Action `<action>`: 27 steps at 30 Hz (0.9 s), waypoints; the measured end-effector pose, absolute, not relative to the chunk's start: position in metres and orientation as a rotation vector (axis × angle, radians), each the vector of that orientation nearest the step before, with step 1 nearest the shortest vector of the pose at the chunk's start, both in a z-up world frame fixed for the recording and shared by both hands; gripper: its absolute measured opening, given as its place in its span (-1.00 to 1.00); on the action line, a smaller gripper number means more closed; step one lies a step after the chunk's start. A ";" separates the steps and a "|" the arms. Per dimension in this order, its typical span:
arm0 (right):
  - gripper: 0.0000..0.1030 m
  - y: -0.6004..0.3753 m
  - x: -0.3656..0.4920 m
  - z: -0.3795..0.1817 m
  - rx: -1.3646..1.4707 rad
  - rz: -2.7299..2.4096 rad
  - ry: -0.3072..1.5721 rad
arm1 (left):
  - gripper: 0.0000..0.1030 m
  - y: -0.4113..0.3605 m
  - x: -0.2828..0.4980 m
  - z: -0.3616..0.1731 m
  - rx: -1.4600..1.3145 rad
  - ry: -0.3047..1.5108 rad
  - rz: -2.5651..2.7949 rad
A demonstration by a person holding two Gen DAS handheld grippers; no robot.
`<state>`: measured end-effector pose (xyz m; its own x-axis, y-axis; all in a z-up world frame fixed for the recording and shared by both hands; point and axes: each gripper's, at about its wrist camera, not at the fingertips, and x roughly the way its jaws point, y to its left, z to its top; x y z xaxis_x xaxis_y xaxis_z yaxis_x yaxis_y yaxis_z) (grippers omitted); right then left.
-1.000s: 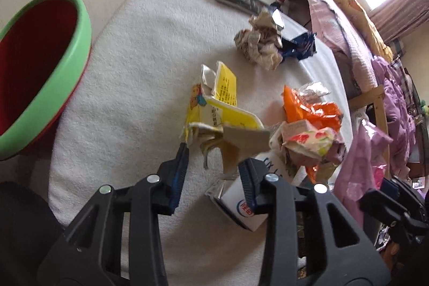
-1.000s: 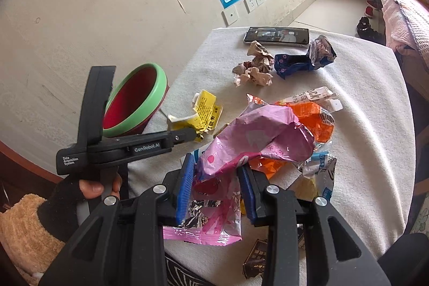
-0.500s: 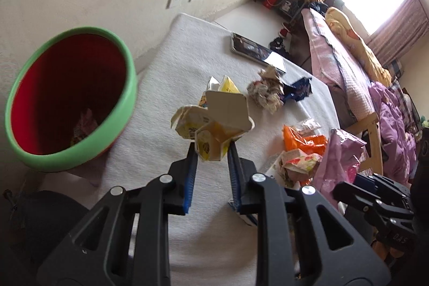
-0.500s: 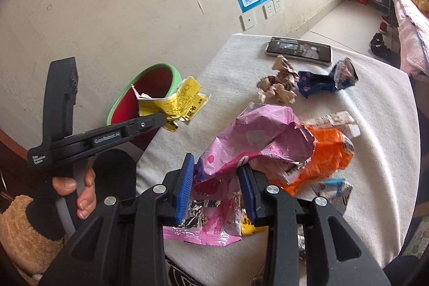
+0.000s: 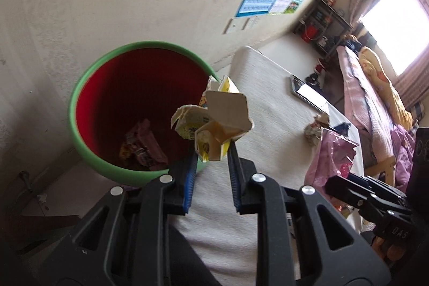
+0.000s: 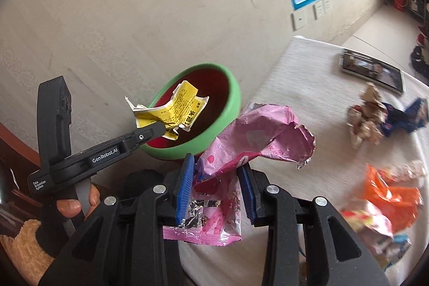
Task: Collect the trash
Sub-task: 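Drop the yellow-and-white wrapper into the bucket with the left tool while the right tool drops the pink wrapper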
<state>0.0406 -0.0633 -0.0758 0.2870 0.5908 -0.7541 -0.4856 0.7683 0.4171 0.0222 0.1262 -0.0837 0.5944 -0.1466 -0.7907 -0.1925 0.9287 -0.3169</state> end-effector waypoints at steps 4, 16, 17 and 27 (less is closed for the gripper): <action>-0.36 -0.034 0.050 -0.077 0.091 0.759 1.052 | -0.58 0.147 0.021 -0.087 -0.412 0.935 0.074; -0.29 0.037 0.112 -0.079 0.140 0.791 1.059 | -0.58 0.193 0.036 -0.105 -0.444 0.951 0.193; -0.22 0.041 0.113 -0.079 0.136 0.794 1.058 | -0.56 0.194 0.035 -0.106 -0.445 0.952 0.199; 0.21 0.035 0.108 -0.075 0.149 0.790 1.034 | -0.06 0.194 0.028 -0.108 -0.472 0.940 0.226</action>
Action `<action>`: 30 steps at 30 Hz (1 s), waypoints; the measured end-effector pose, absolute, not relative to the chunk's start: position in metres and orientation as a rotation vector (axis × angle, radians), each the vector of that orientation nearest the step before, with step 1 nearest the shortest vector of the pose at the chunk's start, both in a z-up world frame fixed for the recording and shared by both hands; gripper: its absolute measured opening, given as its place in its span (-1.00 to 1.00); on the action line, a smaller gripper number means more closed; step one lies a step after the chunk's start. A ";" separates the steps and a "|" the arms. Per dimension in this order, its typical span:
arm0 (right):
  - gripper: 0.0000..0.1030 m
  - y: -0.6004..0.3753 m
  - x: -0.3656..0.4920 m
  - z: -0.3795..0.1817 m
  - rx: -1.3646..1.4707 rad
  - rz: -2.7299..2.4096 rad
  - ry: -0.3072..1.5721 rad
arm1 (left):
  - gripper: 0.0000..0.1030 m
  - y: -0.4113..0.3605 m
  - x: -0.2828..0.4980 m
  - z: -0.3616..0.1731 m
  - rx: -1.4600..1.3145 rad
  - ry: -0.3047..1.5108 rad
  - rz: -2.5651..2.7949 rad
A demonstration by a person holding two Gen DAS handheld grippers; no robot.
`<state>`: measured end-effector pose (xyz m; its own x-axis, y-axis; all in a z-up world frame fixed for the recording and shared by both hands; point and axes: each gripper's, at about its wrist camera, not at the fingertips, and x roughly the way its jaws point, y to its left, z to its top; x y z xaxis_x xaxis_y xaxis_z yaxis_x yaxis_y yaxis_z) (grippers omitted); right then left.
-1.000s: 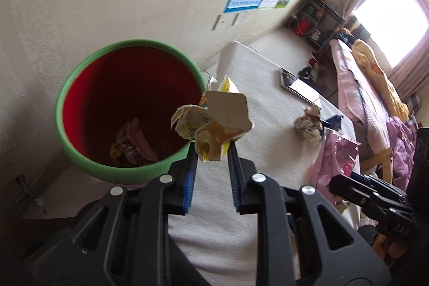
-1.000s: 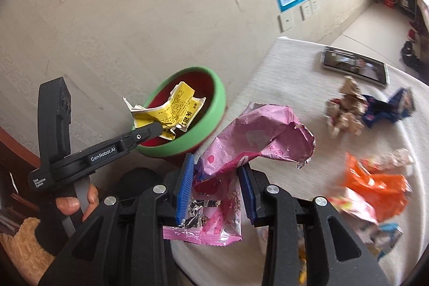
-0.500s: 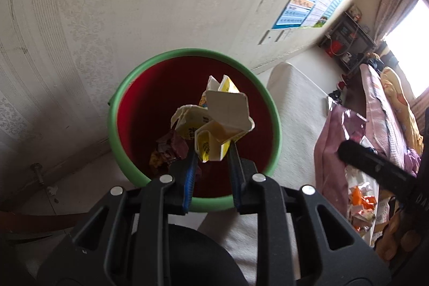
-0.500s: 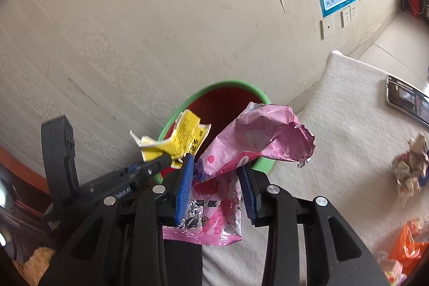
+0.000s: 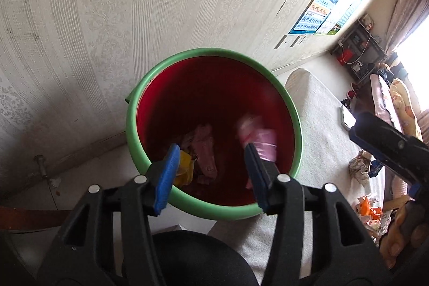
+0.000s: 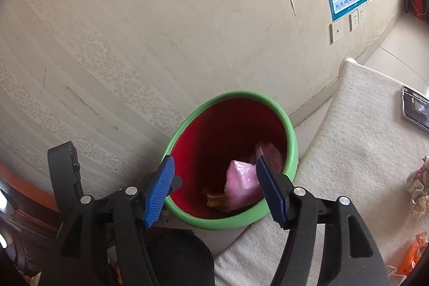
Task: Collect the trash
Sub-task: 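Drop the yellow-and-white wrapper into the bucket with the left tool while the right tool drops the pink wrapper, then grasp the white milk carton with the left tool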
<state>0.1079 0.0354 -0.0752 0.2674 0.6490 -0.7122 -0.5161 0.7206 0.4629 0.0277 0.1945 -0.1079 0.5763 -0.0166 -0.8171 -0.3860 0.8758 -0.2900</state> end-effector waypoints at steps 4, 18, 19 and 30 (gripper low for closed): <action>0.24 0.013 0.101 -0.065 0.161 0.784 1.011 | 0.01 0.184 0.026 -0.104 -0.465 0.932 0.199; 0.25 -0.152 0.043 -0.055 0.072 0.537 0.970 | 0.11 0.073 0.015 -0.106 -0.317 1.031 -0.140; 0.25 -0.163 0.039 -0.060 0.068 0.510 0.985 | 0.14 0.063 0.013 -0.107 -0.302 1.039 -0.174; 0.25 -0.259 0.006 -0.097 0.214 0.280 1.058 | 0.34 -0.078 0.014 -0.133 0.036 1.167 -0.514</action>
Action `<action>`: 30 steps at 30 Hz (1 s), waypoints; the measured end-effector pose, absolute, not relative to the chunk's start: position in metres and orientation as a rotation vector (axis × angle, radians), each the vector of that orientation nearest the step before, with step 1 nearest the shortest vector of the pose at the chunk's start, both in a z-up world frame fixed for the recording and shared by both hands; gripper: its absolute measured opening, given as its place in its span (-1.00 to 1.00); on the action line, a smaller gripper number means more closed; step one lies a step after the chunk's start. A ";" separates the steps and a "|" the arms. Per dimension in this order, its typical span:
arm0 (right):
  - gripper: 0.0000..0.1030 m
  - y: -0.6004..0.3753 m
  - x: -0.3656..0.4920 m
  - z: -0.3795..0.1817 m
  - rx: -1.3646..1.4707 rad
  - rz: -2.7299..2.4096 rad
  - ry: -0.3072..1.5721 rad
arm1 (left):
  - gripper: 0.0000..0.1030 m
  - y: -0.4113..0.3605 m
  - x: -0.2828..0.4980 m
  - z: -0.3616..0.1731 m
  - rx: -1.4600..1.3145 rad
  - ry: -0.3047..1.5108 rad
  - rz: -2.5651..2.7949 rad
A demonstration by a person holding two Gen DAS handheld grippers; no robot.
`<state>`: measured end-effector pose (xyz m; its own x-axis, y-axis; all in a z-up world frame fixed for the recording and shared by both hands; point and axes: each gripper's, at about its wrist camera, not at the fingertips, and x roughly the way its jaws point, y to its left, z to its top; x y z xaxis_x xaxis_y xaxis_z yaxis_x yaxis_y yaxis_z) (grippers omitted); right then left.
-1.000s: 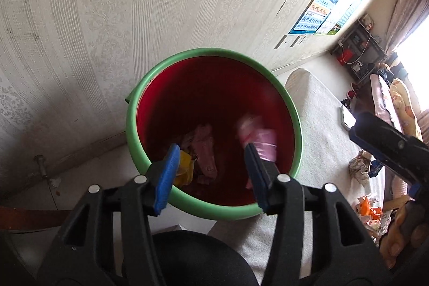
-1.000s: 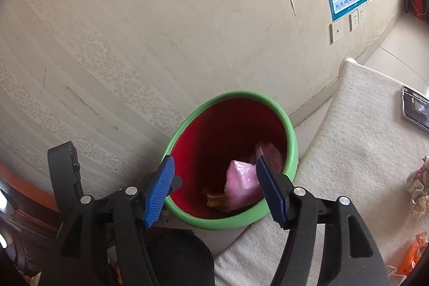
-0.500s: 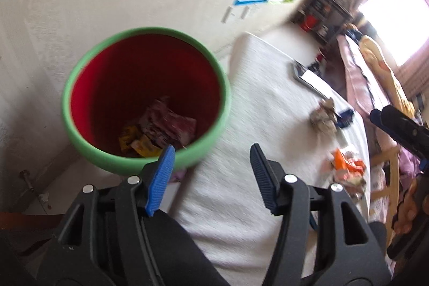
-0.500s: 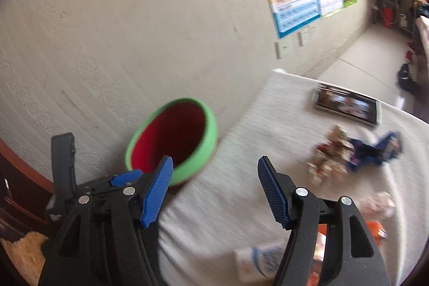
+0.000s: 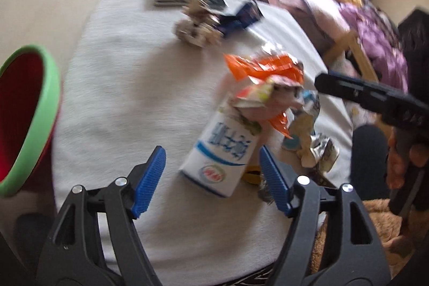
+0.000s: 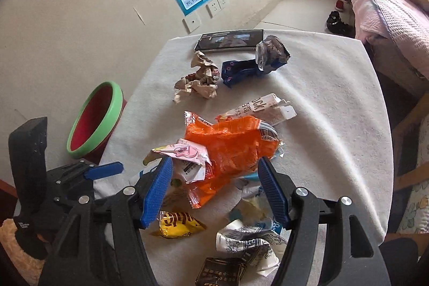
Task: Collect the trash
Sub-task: 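Grasp the white milk carton with the left tool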
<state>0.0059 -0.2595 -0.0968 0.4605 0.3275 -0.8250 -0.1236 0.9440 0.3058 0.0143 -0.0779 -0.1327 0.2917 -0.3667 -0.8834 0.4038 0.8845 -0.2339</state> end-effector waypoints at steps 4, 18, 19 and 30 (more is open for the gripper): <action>0.25 -0.262 0.004 -0.092 0.221 0.291 1.046 | 0.34 -0.110 0.021 -0.152 0.150 1.211 -0.525; 0.25 -0.232 0.014 -0.102 0.173 0.384 1.079 | 0.12 -0.056 0.019 -0.150 -0.023 1.229 -0.327; 0.25 -0.230 0.015 -0.103 0.168 0.388 1.081 | 0.12 -0.051 0.020 -0.149 -0.037 1.225 -0.309; 0.24 -0.203 0.018 -0.102 0.097 0.427 1.054 | 0.13 -0.006 0.021 -0.146 -0.152 1.174 -0.155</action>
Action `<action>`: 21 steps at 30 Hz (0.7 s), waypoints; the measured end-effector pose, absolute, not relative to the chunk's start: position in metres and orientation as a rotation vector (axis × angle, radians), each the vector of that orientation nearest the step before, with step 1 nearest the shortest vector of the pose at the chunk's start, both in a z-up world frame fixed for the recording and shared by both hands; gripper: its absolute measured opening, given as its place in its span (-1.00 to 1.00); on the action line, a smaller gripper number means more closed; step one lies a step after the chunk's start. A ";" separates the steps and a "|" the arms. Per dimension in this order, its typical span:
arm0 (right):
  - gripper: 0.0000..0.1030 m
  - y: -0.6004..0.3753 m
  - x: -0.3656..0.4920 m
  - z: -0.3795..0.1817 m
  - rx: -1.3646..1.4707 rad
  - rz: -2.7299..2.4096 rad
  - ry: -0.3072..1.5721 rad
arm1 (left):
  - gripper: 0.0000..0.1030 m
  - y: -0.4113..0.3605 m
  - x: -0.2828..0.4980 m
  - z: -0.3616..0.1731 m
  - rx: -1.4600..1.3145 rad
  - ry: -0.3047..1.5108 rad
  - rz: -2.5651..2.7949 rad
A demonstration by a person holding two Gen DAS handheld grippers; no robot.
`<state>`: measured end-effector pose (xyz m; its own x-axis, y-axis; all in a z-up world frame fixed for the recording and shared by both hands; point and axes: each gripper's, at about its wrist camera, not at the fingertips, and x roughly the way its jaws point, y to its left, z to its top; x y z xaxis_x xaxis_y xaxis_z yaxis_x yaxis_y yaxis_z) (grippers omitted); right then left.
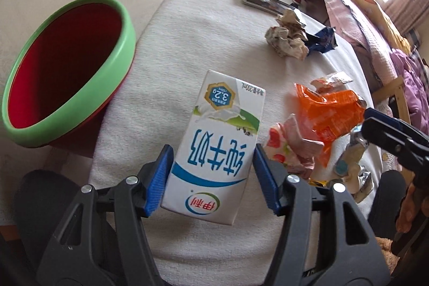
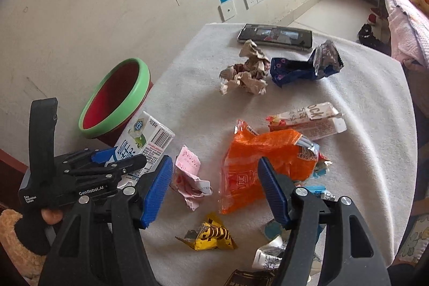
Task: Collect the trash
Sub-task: 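Grasp the white milk carton with the left tool, then hold the milk carton with the left tool while the right tool grasps the orange bag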
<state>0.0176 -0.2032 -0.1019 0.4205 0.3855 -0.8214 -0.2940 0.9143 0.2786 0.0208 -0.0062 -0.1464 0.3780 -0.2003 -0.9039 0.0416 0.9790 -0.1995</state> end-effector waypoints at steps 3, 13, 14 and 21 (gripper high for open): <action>0.23 -0.213 0.021 -0.094 0.109 0.370 1.000 | 0.13 0.000 0.020 -0.149 -0.170 1.181 -0.148; 0.25 -0.250 0.058 -0.130 0.142 0.271 1.110 | 0.13 0.000 0.019 -0.154 -0.172 1.202 -0.153; 0.25 -0.251 0.058 -0.134 0.144 0.274 1.118 | 0.13 0.001 0.019 -0.154 -0.177 1.202 -0.152; -0.08 -0.246 0.057 -0.147 0.137 0.306 1.165 | 0.18 0.002 0.020 -0.157 -0.185 1.212 -0.153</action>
<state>0.0575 -0.2458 -0.1471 0.3595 0.3066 -0.8814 -0.1659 0.9504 0.2629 0.0201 0.0017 -0.1567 0.3440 -0.2155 -0.9139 0.0182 0.9747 -0.2230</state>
